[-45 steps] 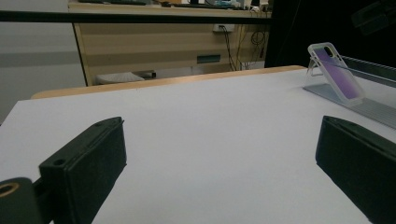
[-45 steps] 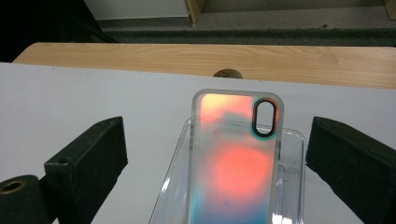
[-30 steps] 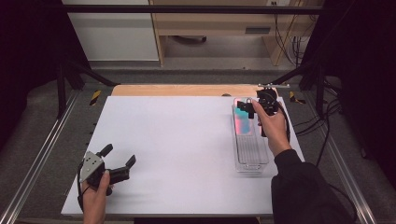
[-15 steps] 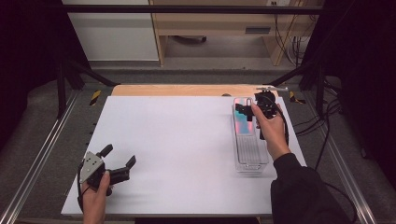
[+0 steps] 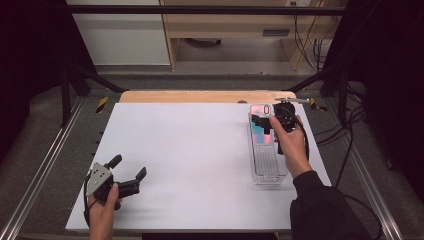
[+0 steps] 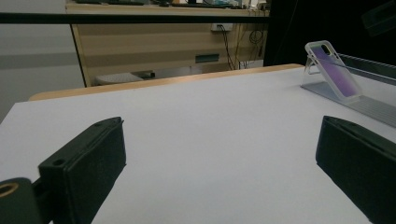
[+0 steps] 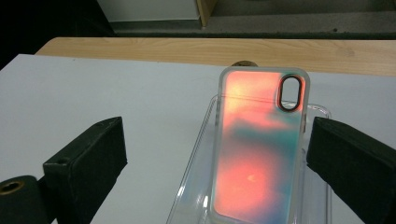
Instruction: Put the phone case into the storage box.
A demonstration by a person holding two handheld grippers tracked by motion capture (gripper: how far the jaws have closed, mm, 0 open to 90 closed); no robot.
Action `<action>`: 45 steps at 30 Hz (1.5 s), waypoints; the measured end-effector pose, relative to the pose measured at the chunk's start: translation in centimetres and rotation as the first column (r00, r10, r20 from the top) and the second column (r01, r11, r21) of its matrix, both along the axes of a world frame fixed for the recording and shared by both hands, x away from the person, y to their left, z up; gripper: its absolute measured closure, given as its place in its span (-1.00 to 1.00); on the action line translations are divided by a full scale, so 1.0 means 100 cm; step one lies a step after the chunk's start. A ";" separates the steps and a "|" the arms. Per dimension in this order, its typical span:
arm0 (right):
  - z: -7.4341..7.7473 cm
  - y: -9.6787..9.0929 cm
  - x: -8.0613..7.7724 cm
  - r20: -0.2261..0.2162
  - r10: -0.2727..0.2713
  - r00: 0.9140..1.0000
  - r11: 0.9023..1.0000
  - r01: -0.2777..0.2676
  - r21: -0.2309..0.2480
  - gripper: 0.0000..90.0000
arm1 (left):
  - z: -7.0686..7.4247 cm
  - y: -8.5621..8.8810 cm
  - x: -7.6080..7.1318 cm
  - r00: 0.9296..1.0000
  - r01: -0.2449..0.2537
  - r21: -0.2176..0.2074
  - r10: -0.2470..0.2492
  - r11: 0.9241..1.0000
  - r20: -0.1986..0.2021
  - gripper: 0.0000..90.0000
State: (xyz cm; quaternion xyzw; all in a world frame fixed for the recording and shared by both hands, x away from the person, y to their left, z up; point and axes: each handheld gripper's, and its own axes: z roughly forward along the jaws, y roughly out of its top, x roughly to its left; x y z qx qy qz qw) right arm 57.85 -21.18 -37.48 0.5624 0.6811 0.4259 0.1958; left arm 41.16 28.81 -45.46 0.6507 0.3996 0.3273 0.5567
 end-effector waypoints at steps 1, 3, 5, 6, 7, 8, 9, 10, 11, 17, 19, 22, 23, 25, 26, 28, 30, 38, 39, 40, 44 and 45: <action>0.000 0.000 -0.001 0.003 0.001 1.000 1.000 -0.001 0.000 -0.88 | 0.000 0.000 0.000 1.000 0.000 0.000 0.000 1.000 0.000 -0.97; 0.000 0.000 -0.003 0.005 0.005 1.000 1.000 -0.005 0.003 -0.88 | 0.000 0.000 0.000 1.000 -0.001 -0.001 0.001 1.000 0.000 -0.97; 0.001 0.002 -0.005 0.006 0.008 1.000 1.000 -0.008 0.005 -0.88 | 0.000 0.000 0.000 1.000 0.000 -0.001 0.000 1.000 0.001 -0.97; 0.001 0.002 -0.006 0.008 0.012 1.000 1.000 -0.012 0.008 -0.88 | 0.000 0.000 0.000 1.000 0.000 -0.001 0.000 1.000 0.001 -0.97; 0.001 0.003 -0.008 0.013 0.016 1.000 1.000 -0.016 0.010 -0.89 | 0.000 0.000 0.000 1.000 0.000 0.000 0.000 1.000 0.000 -0.97; 0.002 0.004 -0.009 0.017 0.020 1.000 1.000 -0.020 0.008 -0.88 | 0.000 0.000 0.000 1.000 0.001 0.000 -0.001 1.000 0.000 -0.97; 0.002 0.005 -0.011 0.019 0.023 1.000 1.000 -0.023 0.014 -0.88 | 0.000 0.000 0.000 1.000 0.002 0.000 -0.002 1.000 0.000 -0.97; 0.002 0.005 -0.012 0.022 0.028 0.999 0.999 -0.028 0.015 -0.88 | 0.000 0.000 0.000 1.000 0.002 0.000 -0.002 1.000 0.000 -0.97; 0.002 0.006 -0.014 0.020 0.031 0.999 0.999 -0.032 0.014 -0.88 | 0.000 -0.001 0.000 1.000 0.003 0.000 -0.003 1.000 0.000 -0.97; 0.001 0.010 -0.022 0.028 0.045 0.999 0.999 -0.045 0.027 -0.88 | 0.000 -0.001 0.000 1.000 0.005 -0.001 -0.005 1.000 0.001 -0.97; 0.000 0.012 -0.025 0.030 0.049 0.998 0.998 -0.049 0.029 -0.88 | 0.000 -0.001 0.000 1.000 0.006 -0.002 -0.006 1.000 0.001 -0.97; 0.000 0.016 -0.030 0.036 0.058 0.998 0.998 -0.059 0.031 -0.88 | 0.000 -0.001 0.000 1.000 0.007 -0.001 -0.007 1.000 0.000 -0.97; 0.000 0.017 -0.031 0.038 0.062 0.997 0.997 -0.063 0.034 -0.88 | 0.000 -0.002 0.000 1.000 0.008 -0.002 -0.008 1.000 0.000 -0.97; 0.001 0.020 -0.035 0.046 0.067 0.997 0.997 -0.069 0.038 -0.88 | 0.000 -0.002 0.000 1.000 0.009 -0.001 -0.009 1.000 0.001 -0.97; 0.002 0.022 -0.036 0.052 0.072 0.996 0.997 -0.074 0.037 -0.89 | 0.000 -0.002 0.000 1.000 0.008 -0.002 -0.008 1.000 0.002 -0.97; 0.003 0.026 -0.039 0.069 0.085 0.994 0.996 -0.087 0.031 -0.89 | 0.001 -0.002 -0.001 1.000 0.010 -0.001 -0.010 1.000 0.004 -0.97; 0.004 0.030 -0.042 0.075 0.089 0.993 0.995 -0.092 0.033 -0.89 | 0.001 -0.001 -0.001 1.000 0.008 -0.004 -0.008 1.000 0.003 -0.97; 0.007 0.042 -0.050 0.101 0.127 0.987 0.991 -0.131 0.032 -0.89 | 0.001 -0.001 -0.001 1.000 0.007 -0.007 -0.007 1.000 0.003 -0.97; 0.007 0.044 -0.051 0.105 0.132 0.986 0.990 -0.136 0.030 -0.89 | 0.001 -0.001 -0.001 1.000 0.007 -0.007 -0.007 1.000 0.004 -0.97; 0.007 0.045 -0.052 0.106 0.135 0.985 0.990 -0.139 0.031 -0.89 | 0.001 -0.001 -0.001 1.000 0.007 -0.006 -0.007 1.000 0.004 -0.97; 0.005 0.051 -0.056 0.118 0.164 0.979 0.986 -0.168 0.025 -0.90 | 0.001 -0.001 -0.002 1.000 0.007 -0.005 -0.007 1.000 0.003 -0.97; 0.004 0.053 -0.057 0.119 0.168 0.979 0.985 -0.172 0.025 -0.90 | 0.001 -0.002 -0.003 1.000 0.008 -0.005 -0.008 1.000 0.004 -0.97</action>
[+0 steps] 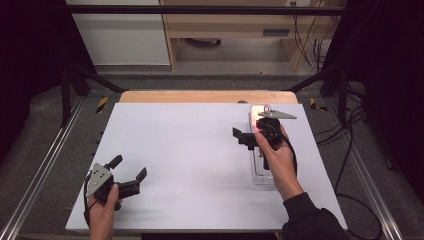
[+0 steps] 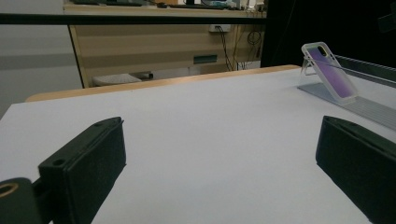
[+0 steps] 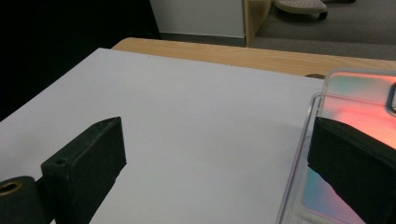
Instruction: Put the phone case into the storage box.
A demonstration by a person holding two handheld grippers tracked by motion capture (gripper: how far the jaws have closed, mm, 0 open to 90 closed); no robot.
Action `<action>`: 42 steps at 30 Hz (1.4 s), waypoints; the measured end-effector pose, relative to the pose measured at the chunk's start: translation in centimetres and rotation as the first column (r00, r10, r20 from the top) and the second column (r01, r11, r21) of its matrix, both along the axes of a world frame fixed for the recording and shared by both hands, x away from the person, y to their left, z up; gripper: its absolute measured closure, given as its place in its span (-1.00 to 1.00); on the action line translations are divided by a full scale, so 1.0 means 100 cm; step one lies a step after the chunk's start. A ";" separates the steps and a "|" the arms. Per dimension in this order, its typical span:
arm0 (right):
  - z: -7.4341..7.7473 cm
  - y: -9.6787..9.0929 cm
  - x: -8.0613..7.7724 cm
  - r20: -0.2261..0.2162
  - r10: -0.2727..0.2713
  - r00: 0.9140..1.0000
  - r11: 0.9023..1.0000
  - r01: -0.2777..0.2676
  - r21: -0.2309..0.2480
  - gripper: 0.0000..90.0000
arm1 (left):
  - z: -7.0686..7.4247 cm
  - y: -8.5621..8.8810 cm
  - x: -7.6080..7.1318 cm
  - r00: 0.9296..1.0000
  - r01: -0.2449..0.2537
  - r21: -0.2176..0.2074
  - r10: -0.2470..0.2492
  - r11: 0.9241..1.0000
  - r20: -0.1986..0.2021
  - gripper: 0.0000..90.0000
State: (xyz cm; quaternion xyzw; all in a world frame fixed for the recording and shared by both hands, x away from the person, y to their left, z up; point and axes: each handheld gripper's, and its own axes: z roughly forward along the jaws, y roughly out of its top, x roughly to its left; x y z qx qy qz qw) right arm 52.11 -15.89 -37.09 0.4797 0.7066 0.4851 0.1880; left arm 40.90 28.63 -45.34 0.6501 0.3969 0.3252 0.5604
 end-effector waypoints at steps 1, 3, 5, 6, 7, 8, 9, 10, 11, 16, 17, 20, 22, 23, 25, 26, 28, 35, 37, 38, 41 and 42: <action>-0.001 0.001 -0.001 0.000 0.004 1.000 1.000 -0.004 0.001 -0.90 | 0.000 0.000 0.000 1.000 0.000 -0.003 0.000 1.000 0.002 -0.97; -0.003 0.004 -0.003 0.004 0.016 1.000 1.000 -0.016 0.000 -0.90 | 0.000 0.000 -0.001 1.000 0.000 0.000 0.000 1.000 0.001 -0.97; -0.004 0.006 -0.005 0.001 0.025 1.000 1.000 -0.025 -0.007 -0.89 | 0.000 0.000 -0.002 1.000 -0.002 -0.002 0.002 1.000 0.001 -0.97; -0.004 0.007 -0.006 0.003 0.024 1.000 1.000 -0.024 -0.007 -0.89 | 0.001 0.000 -0.002 1.000 -0.002 -0.005 0.002 1.000 0.002 -0.97; -0.005 0.007 -0.008 0.007 0.026 1.000 1.000 -0.026 -0.002 -0.89 | 0.001 -0.001 -0.003 1.000 -0.004 -0.009 0.004 1.000 0.003 -0.97; -0.005 0.007 -0.009 0.010 0.030 1.000 1.000 -0.030 0.000 -0.89 | 0.001 -0.001 -0.003 1.000 -0.003 -0.010 0.003 1.000 0.003 -0.97; -0.005 0.008 -0.011 0.010 0.030 1.000 1.000 -0.030 0.003 -0.89 | 0.001 -0.001 -0.003 1.000 -0.002 -0.005 0.002 1.000 0.003 -0.97; -0.005 0.008 -0.012 0.018 0.032 0.999 0.999 -0.032 0.003 -0.89 | 0.001 -0.002 -0.004 1.000 -0.001 -0.003 0.001 1.000 0.002 -0.97; -0.006 0.008 -0.014 0.020 0.034 0.999 0.999 -0.034 0.005 -0.89 | 0.000 -0.002 -0.004 1.000 -0.001 -0.005 0.001 1.000 0.003 -0.97; -0.009 0.008 -0.020 0.024 0.044 0.999 0.999 -0.044 0.007 -0.89 | 0.000 -0.003 -0.009 1.000 0.002 -0.004 -0.002 1.000 0.001 -0.97; -0.010 0.008 -0.022 0.024 0.044 0.999 0.999 -0.044 0.008 -0.89 | 0.000 -0.003 -0.010 1.000 0.006 -0.003 -0.006 1.000 -0.001 -0.97; -0.012 0.007 -0.026 0.034 0.050 0.998 0.999 -0.050 0.003 -0.89 | 0.001 -0.002 -0.012 1.000 0.007 -0.009 -0.007 1.000 0.003 -0.97; -0.014 0.008 -0.029 0.042 0.053 0.998 0.999 -0.053 -0.005 -0.89 | 0.001 -0.003 -0.012 1.000 0.008 -0.011 -0.008 1.000 0.003 -0.97; -0.015 0.008 -0.031 0.049 0.051 0.997 0.999 -0.051 -0.009 -0.89 | 0.001 -0.004 -0.012 1.000 0.009 -0.011 -0.009 1.000 0.003 -0.97; -0.017 0.008 -0.034 0.060 0.055 0.997 0.998 -0.054 -0.010 -0.90 | 0.001 -0.005 -0.012 1.000 0.014 -0.006 -0.014 1.000 0.000 -0.97; -0.019 0.008 -0.036 0.064 0.058 0.996 0.998 -0.057 -0.012 -0.90 | 0.001 -0.005 -0.013 1.000 0.015 -0.008 -0.015 1.000 0.001 -0.97; -0.021 0.008 -0.039 0.079 0.065 0.995 0.998 -0.064 -0.014 -0.89 | 0.001 -0.007 -0.013 1.000 0.018 -0.005 -0.018 1.000 0.002 -0.97; -0.026 0.002 -0.049 0.134 0.066 0.989 0.998 -0.063 -0.024 -0.91 | 0.000 -0.009 -0.017 1.000 0.028 0.006 -0.028 1.000 -0.004 -0.97; -0.026 -0.001 -0.051 0.155 0.054 0.986 0.999 -0.053 -0.009 -0.91 | 0.000 -0.009 -0.019 1.000 0.031 0.013 -0.031 0.999 -0.004 -0.97; -0.026 -0.003 -0.052 0.162 0.050 0.985 0.999 -0.050 -0.007 -0.91 | 0.001 -0.009 -0.020 0.999 0.033 0.015 -0.033 0.999 -0.004 -0.97; -0.026 -0.007 -0.054 0.194 0.043 0.980 0.999 -0.043 -0.003 -0.91 | 0.001 -0.009 -0.022 0.999 0.034 0.016 -0.034 0.999 -0.002 -0.97; -0.026 -0.009 -0.055 0.206 0.044 0.978 0.999 -0.044 -0.008 -0.92 | 0.001 -0.010 -0.022 0.999 0.036 0.016 -0.036 0.999 -0.001 -0.97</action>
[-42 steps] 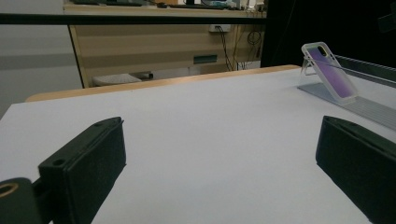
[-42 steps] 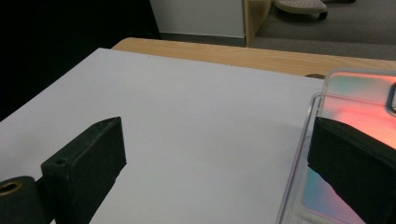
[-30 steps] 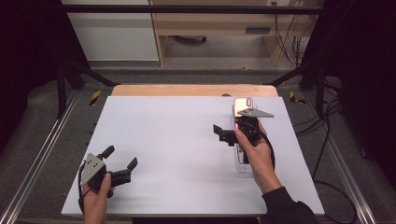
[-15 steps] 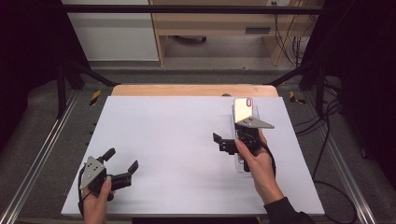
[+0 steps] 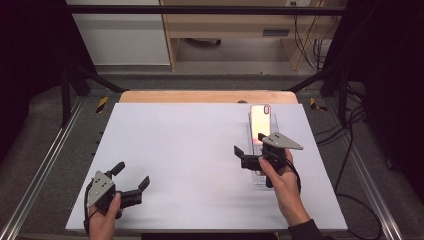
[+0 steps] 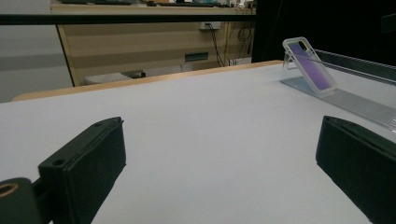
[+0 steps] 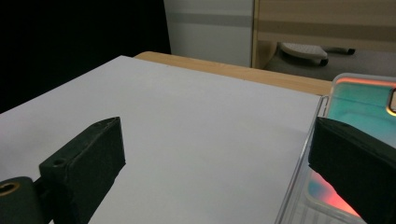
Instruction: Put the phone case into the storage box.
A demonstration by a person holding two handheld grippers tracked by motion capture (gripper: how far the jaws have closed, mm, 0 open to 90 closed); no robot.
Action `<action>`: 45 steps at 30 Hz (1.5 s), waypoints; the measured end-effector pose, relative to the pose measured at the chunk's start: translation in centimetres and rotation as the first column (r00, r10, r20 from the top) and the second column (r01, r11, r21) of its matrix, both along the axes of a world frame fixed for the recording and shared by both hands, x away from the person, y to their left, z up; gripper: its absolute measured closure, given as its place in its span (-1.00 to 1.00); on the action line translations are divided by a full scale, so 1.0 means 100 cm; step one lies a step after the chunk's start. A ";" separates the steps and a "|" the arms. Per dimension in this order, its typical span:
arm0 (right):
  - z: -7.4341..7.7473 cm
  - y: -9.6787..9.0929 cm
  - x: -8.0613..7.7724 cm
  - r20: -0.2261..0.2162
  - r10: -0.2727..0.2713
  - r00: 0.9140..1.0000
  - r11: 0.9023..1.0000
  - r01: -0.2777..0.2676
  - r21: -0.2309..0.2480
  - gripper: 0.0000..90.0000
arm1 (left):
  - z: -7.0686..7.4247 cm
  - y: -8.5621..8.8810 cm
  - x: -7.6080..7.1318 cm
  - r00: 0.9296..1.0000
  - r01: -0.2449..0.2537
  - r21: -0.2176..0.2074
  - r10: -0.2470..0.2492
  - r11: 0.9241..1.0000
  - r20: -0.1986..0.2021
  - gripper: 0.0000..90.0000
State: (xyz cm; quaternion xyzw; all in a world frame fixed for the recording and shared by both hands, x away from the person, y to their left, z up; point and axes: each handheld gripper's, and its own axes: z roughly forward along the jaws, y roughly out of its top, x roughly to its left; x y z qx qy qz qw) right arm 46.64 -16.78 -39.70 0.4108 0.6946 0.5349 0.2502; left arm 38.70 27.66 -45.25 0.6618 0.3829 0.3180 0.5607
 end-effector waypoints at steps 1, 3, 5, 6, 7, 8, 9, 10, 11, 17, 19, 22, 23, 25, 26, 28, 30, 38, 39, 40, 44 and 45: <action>0.000 -0.002 -0.001 0.014 0.002 1.000 1.000 -0.002 -0.001 -0.92 | 0.000 0.000 0.000 1.000 0.001 0.001 -0.001 1.000 -0.001 -0.97; 0.000 -0.006 -0.003 0.044 0.006 0.999 1.000 -0.006 0.000 -0.91 | -0.001 0.001 0.001 1.000 -0.003 0.000 0.003 1.000 -0.003 -0.97; 0.000 -0.010 -0.005 0.066 0.007 0.998 1.000 -0.008 0.004 -0.91 | 0.000 0.003 0.001 1.000 -0.009 -0.005 0.009 1.000 -0.003 -0.97; 0.000 -0.012 -0.006 0.077 0.009 0.997 1.000 -0.010 0.000 -0.91 | 0.000 0.004 0.001 1.000 -0.012 -0.010 0.012 1.000 -0.001 -0.97; 0.000 -0.013 -0.007 0.085 0.011 0.996 1.000 -0.011 -0.003 -0.91 | 0.000 0.006 0.001 1.000 -0.016 -0.012 0.016 1.000 -0.001 -0.97; -0.001 -0.016 -0.008 0.097 0.012 0.995 1.000 -0.012 -0.007 -0.92 | 0.000 0.007 0.001 1.000 -0.020 -0.015 0.020 1.000 -0.002 -0.97; -0.001 -0.018 -0.009 0.104 0.011 0.994 1.000 -0.011 -0.005 -0.92 | 0.000 0.008 0.001 1.000 -0.023 -0.015 0.023 1.000 -0.002 -0.97; -0.001 -0.021 -0.010 0.111 0.010 0.994 1.000 -0.010 -0.006 -0.93 | 0.000 0.009 0.001 1.000 -0.025 -0.020 0.025 0.999 -0.001 -0.97; -0.001 -0.023 -0.011 0.118 0.011 0.993 1.000 -0.010 -0.006 -0.93 | 0.000 0.010 0.001 1.000 -0.028 -0.018 0.028 0.999 -0.002 -0.97; -0.005 -0.038 -0.017 0.139 -0.002 0.990 1.000 0.002 0.001 -0.93 | 0.000 0.013 0.001 0.999 -0.035 -0.022 0.035 0.999 0.001 -0.97; -0.006 -0.044 -0.018 0.149 -0.021 0.989 1.000 0.020 0.010 -0.93 | 0.000 0.014 0.001 0.999 -0.040 -0.025 0.040 0.999 0.000 -0.97; -0.007 -0.054 -0.019 0.156 -0.043 0.987 0.999 0.040 0.026 -0.93 | 0.000 0.016 0.001 0.999 -0.048 -0.029 0.048 0.998 0.012 -0.97; -0.008 -0.057 -0.019 0.159 -0.047 0.986 0.999 0.044 0.028 -0.94 | 0.001 0.017 0.000 0.999 -0.050 -0.031 0.050 0.998 0.017 -0.97; -0.008 -0.063 -0.021 0.169 -0.058 0.984 0.998 0.053 0.034 -0.94 | 0.001 0.018 0.000 0.998 -0.054 -0.029 0.055 0.998 0.019 -0.97; -0.009 -0.065 -0.021 0.174 -0.060 0.983 0.998 0.054 0.040 -0.94 | 0.001 0.018 0.000 0.998 -0.057 -0.030 0.058 0.998 0.019 -0.97; -0.010 -0.070 -0.023 0.179 -0.067 0.982 0.997 0.060 0.047 -0.94 | 0.001 0.019 0.000 0.998 -0.060 -0.032 0.060 0.998 0.020 -0.97; -0.011 -0.075 -0.024 0.183 -0.072 0.980 0.997 0.063 0.052 -0.95 | 0.001 0.020 0.000 0.998 -0.061 -0.033 0.062 0.998 0.021 -0.97; -0.013 -0.096 -0.032 0.197 -0.095 0.976 0.994 0.084 0.063 -0.94 | 0.001 0.023 0.000 0.997 -0.070 -0.037 0.071 0.997 0.013 -0.99; -0.013 -0.098 -0.033 0.199 -0.100 0.975 0.994 0.089 0.063 -0.94 | 0.001 0.023 0.000 0.997 -0.071 -0.038 0.072 0.997 0.012 -0.99; -0.013 -0.101 -0.034 0.197 -0.105 0.975 0.993 0.094 0.067 -0.94 | 0.001 0.024 0.000 0.997 -0.072 -0.037 0.072 0.997 0.012 -0.99; -0.015 -0.111 -0.037 0.195 -0.116 0.974 0.992 0.104 0.072 -0.94 | 0.001 0.025 -0.001 0.997 -0.073 -0.039 0.074 0.997 0.013 -0.99; -0.016 -0.113 -0.037 0.194 -0.119 0.974 0.992 0.107 0.072 -0.94 | 0.001 0.025 -0.001 0.997 -0.073 -0.038 0.073 0.997 0.013 -0.99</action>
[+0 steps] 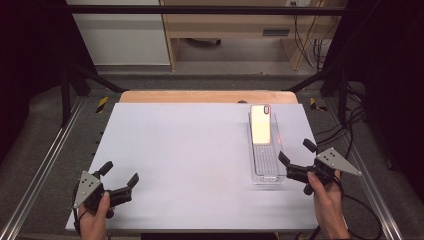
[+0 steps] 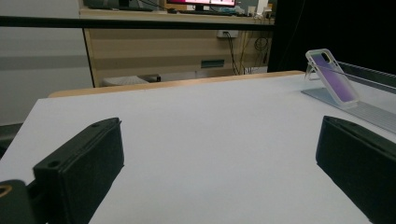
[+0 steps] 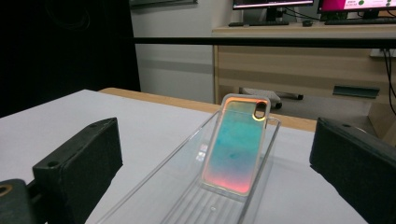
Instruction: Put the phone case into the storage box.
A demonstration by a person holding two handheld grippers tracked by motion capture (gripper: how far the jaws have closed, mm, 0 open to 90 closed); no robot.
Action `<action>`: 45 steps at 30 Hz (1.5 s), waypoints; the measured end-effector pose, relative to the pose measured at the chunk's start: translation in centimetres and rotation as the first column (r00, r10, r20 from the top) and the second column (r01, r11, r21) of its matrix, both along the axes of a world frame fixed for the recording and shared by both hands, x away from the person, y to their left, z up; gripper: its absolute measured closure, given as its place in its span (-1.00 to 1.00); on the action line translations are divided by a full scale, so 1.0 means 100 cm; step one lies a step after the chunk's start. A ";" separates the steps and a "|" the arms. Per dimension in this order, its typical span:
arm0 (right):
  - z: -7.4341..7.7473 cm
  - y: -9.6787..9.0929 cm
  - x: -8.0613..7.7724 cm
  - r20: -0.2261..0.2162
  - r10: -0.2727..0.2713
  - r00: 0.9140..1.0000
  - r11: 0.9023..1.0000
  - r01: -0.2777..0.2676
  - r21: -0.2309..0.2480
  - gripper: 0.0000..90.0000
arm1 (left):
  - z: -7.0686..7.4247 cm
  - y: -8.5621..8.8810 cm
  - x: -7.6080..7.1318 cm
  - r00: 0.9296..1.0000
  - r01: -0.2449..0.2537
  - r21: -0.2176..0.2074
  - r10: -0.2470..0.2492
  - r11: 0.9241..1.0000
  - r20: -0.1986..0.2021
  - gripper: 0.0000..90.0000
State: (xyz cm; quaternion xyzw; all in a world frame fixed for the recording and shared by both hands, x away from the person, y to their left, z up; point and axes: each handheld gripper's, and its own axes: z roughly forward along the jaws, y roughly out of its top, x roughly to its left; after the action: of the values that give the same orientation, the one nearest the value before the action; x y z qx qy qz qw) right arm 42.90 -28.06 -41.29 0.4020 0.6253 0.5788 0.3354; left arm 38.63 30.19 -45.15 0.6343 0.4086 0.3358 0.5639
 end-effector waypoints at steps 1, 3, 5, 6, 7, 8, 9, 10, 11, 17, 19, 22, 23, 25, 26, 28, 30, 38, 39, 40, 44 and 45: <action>-0.001 -0.002 -0.001 -0.001 -0.002 1.000 1.000 0.002 0.000 -0.94 | 0.000 0.000 0.000 1.000 0.001 0.000 -0.001 1.000 0.000 -0.99; -0.002 -0.006 -0.002 0.000 -0.004 1.000 1.000 0.004 0.004 -0.94 | 0.000 0.000 0.000 1.000 0.001 0.000 -0.001 1.000 0.000 -0.99; -0.003 -0.008 -0.004 -0.002 -0.007 1.000 1.000 0.007 0.008 -0.94 | 0.000 0.000 0.000 1.000 0.001 0.000 -0.001 1.000 0.001 -0.99; -0.004 -0.010 -0.005 0.000 -0.008 1.000 1.000 0.008 0.007 -0.94 | 0.000 0.000 0.000 1.000 0.001 -0.001 -0.001 1.000 0.001 -0.99; -0.005 -0.012 -0.005 0.000 -0.010 1.000 1.000 0.010 0.008 -0.94 | 0.000 0.000 0.000 1.000 0.001 0.000 -0.001 1.000 0.001 -0.99; -0.006 -0.013 -0.006 -0.003 -0.012 1.000 1.000 0.012 0.004 -0.94 | 0.000 0.000 0.000 1.000 0.003 0.000 -0.003 1.000 0.001 -0.99; -0.007 -0.014 -0.006 -0.004 -0.014 1.000 1.000 0.014 0.004 -0.94 | 0.000 0.000 0.000 1.000 0.006 -0.001 -0.006 1.000 0.002 -0.99; -0.008 -0.016 -0.007 -0.004 -0.014 1.000 1.000 0.014 0.003 -0.94 | 0.000 0.001 0.000 1.000 0.007 -0.001 -0.007 1.000 0.004 -0.99; -0.009 -0.017 -0.007 -0.006 -0.016 1.000 1.000 0.016 0.004 -0.94 | 0.000 0.001 0.000 1.000 0.009 -0.001 -0.009 1.000 0.005 -0.99; -0.016 -0.022 -0.011 -0.015 -0.018 1.000 1.000 0.018 0.005 -0.94 | 0.000 0.001 -0.001 1.000 0.019 -0.009 -0.019 1.000 0.006 -0.99; -0.018 -0.023 -0.012 -0.016 -0.017 1.000 1.000 0.017 0.010 -0.94 | 0.000 0.001 -0.001 1.000 0.017 -0.009 -0.017 1.000 0.005 -0.99; -0.022 -0.025 -0.014 -0.019 -0.010 1.000 1.000 0.010 0.008 -0.94 | 0.000 0.002 -0.001 1.000 0.015 -0.008 -0.015 1.000 0.005 -0.99; -0.023 -0.025 -0.014 -0.018 -0.007 1.000 1.000 0.007 0.007 -0.94 | 0.000 0.002 -0.001 1.000 0.014 -0.008 -0.014 1.000 0.005 -0.99; -0.026 -0.025 -0.015 -0.020 0.002 1.000 1.000 -0.002 0.007 -0.94 | 0.000 0.002 -0.001 1.000 0.013 -0.009 -0.013 1.000 0.007 -0.99; -0.027 -0.025 -0.016 -0.025 0.005 1.000 1.000 -0.005 0.006 -0.94 | 0.000 0.002 -0.001 1.000 0.013 -0.010 -0.013 1.000 0.008 -0.99; -0.029 -0.024 -0.017 -0.027 0.014 1.000 1.000 -0.014 0.000 -0.94 | 0.000 0.002 -0.001 1.000 0.013 -0.009 -0.013 1.000 0.008 -0.99; -0.031 -0.024 -0.018 -0.032 0.020 0.999 1.000 -0.021 -0.004 -0.94 | 0.000 0.002 -0.001 1.000 0.013 -0.010 -0.012 1.000 0.007 -0.99; -0.038 -0.023 -0.020 -0.034 0.057 0.998 0.998 -0.057 -0.010 -0.94 | 0.000 0.002 -0.001 1.000 0.015 -0.003 -0.015 1.000 0.007 -0.99; -0.038 -0.023 -0.020 -0.034 0.059 0.998 0.998 -0.059 -0.013 -0.94 | -0.001 0.002 -0.001 1.000 0.016 -0.002 -0.016 1.000 0.007 -0.99; -0.039 -0.023 -0.021 -0.033 0.065 0.997 0.998 -0.065 -0.012 -0.94 | -0.001 0.002 -0.001 1.000 0.016 -0.002 -0.016 1.000 0.007 -0.99; -0.041 -0.021 -0.022 -0.035 0.076 0.997 0.997 -0.076 -0.010 -0.94 | -0.001 0.002 -0.001 1.000 0.020 0.002 -0.020 1.000 0.010 -0.99; -0.042 -0.021 -0.022 -0.032 0.081 0.996 0.997 -0.082 -0.015 -0.94 | -0.001 0.002 -0.001 1.000 0.020 0.001 -0.020 1.000 0.010 -0.99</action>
State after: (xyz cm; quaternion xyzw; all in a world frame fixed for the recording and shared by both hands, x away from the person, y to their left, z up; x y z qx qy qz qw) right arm 40.67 -30.14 -45.44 0.3826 0.6509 0.5806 0.3048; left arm 38.54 30.38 -45.21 0.6370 0.3992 0.3335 0.5689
